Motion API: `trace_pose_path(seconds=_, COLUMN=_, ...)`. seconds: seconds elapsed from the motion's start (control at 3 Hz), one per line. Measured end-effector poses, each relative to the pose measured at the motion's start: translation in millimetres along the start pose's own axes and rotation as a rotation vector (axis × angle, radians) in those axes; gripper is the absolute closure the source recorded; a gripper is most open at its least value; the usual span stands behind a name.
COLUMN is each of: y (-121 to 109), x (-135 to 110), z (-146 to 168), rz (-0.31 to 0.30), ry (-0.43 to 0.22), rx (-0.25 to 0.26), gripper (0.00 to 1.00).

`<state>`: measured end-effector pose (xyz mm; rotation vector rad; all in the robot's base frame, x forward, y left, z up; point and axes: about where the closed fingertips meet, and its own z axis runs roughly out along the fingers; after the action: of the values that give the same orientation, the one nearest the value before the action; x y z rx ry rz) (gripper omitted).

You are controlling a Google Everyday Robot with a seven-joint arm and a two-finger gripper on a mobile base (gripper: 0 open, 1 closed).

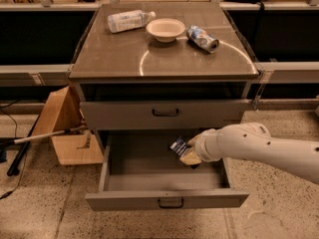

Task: Place rxbar blueberry into middle drawer

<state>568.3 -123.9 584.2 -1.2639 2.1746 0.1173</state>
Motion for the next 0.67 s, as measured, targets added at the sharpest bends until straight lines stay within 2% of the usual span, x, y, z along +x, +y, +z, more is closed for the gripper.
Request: trace_pose_path(seconds=0.67, y=8, x=31, z=34, rz=0.036, ry=0.039, rx=0.017, gripper=1.0)
